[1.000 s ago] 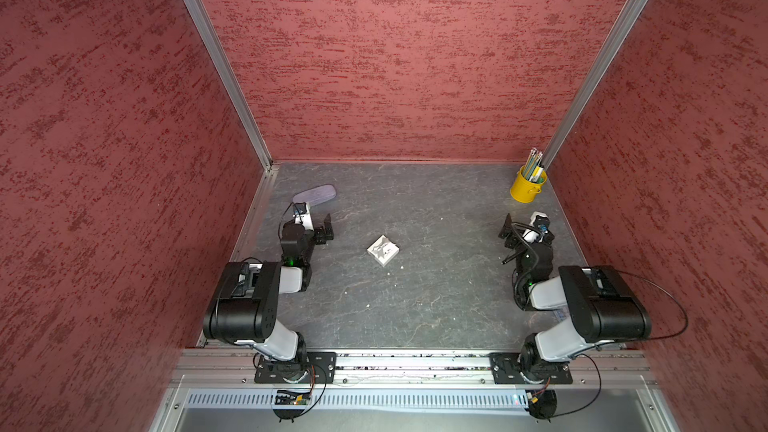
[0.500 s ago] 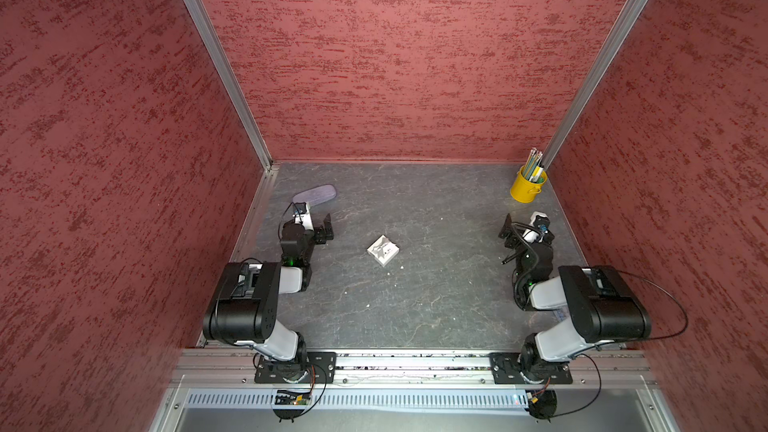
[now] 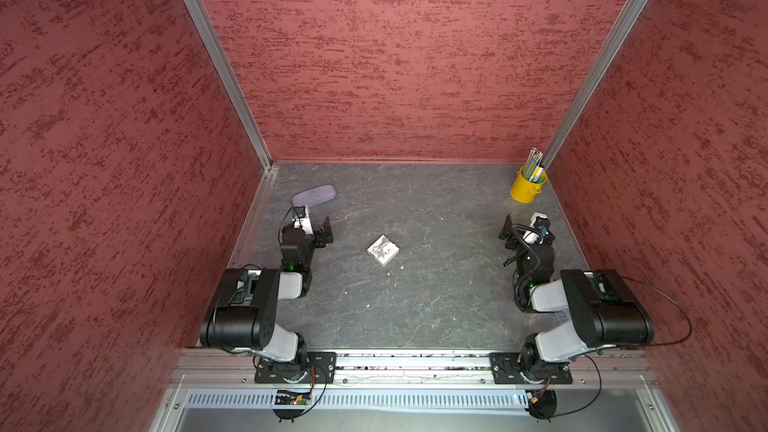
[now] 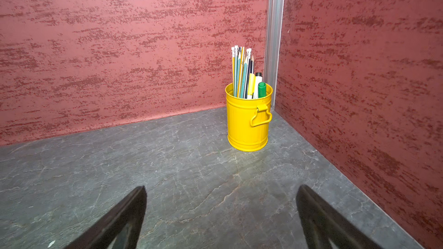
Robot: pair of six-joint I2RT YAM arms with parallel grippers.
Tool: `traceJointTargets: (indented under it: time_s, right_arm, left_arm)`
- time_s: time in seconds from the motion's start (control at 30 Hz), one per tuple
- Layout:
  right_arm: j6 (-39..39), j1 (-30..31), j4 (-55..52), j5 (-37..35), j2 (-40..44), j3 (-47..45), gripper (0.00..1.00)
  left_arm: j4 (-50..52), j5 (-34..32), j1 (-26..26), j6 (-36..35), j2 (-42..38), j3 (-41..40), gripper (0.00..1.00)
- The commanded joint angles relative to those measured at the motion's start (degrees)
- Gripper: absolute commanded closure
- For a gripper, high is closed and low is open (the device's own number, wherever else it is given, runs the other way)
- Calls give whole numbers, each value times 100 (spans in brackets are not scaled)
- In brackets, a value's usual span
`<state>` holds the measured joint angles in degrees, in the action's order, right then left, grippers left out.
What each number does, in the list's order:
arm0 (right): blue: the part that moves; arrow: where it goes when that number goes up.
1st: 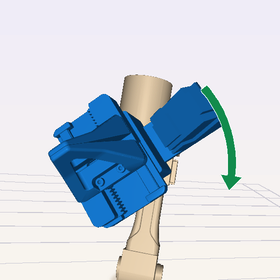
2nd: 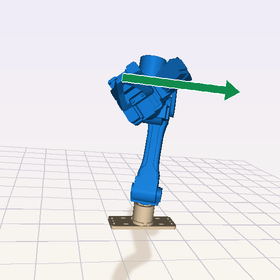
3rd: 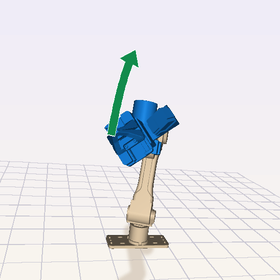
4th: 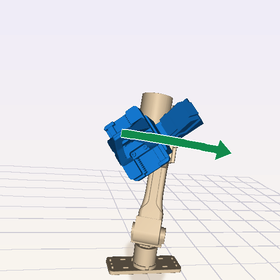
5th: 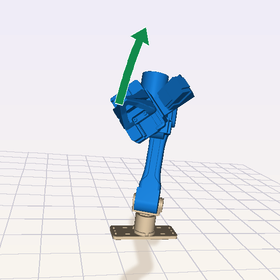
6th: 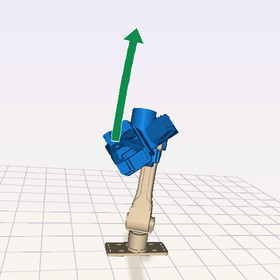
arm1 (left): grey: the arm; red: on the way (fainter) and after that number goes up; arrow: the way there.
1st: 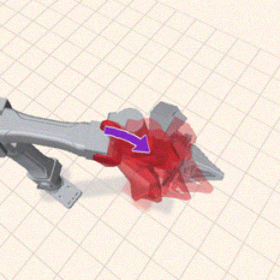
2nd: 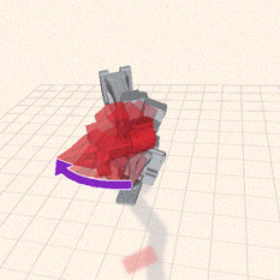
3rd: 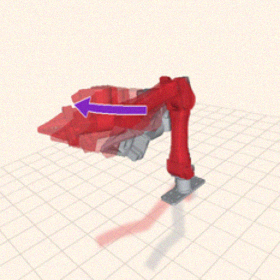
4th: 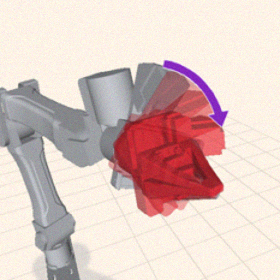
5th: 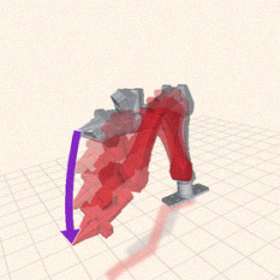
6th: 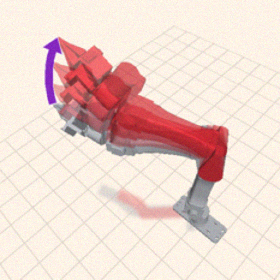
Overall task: Take the necklace out of the lift-off lid jewelry box
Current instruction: Adjust the jewelry box at the center of the board.
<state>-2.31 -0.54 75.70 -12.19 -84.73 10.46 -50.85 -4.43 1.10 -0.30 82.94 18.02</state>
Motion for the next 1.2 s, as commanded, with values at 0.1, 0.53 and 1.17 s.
traceJointTargets:
  time_s: [0.1,0.53,1.17]
  right_arm:
    - [-201,5,-1819,-138,1316,482,1]
    - [-1251,1285,-6412,1174,620,3646,1]
    - [-1635,4142,-8842,1071,-1852,5752,2]
  left_arm:
    - [3407,-1014,71,1028,-1838,799,0]
    - [7106,2726,-538,2705,-2289,1700,27]
    - [4903,2548,1605,3815,-36,1411,87]
